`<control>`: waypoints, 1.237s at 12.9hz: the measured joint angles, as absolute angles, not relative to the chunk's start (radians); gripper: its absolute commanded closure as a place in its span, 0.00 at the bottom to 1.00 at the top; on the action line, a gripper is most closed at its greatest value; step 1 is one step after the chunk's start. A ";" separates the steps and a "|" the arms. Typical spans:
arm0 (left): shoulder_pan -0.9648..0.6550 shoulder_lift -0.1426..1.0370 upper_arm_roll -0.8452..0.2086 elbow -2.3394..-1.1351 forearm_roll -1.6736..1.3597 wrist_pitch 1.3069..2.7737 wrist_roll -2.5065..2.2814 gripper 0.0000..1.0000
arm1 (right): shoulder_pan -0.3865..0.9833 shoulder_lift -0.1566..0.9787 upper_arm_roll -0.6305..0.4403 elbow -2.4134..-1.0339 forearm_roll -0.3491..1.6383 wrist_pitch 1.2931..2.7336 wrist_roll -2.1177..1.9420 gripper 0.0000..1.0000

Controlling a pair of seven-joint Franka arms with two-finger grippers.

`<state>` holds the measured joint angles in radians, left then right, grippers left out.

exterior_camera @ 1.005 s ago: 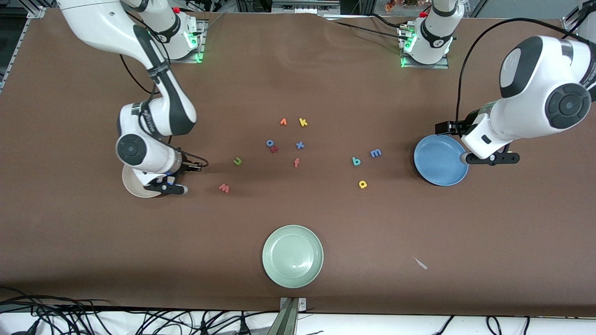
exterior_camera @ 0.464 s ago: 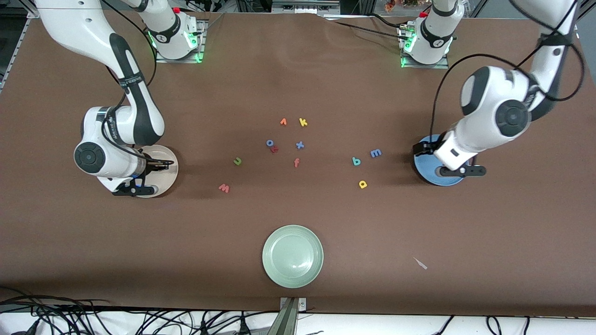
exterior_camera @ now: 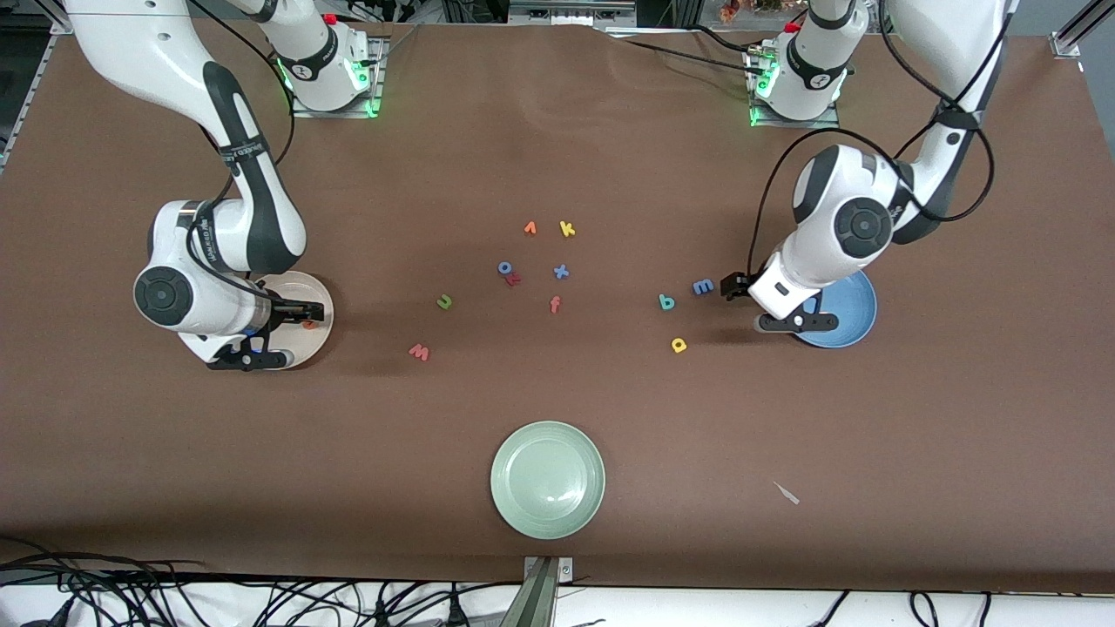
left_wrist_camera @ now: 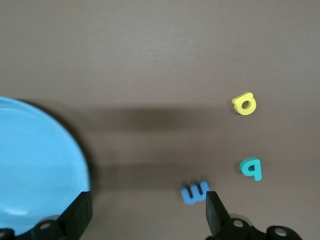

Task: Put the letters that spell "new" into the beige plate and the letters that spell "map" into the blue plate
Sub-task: 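Place the m on the blue plate while the right gripper grasps the w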

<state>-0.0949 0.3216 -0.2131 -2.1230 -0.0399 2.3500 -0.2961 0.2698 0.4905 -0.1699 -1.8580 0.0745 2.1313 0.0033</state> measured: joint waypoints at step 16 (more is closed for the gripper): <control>-0.198 0.452 -0.252 -2.228 0.061 2.554 -0.289 0.37 | 0.313 0.600 0.039 -1.793 0.065 2.346 -0.481 0.00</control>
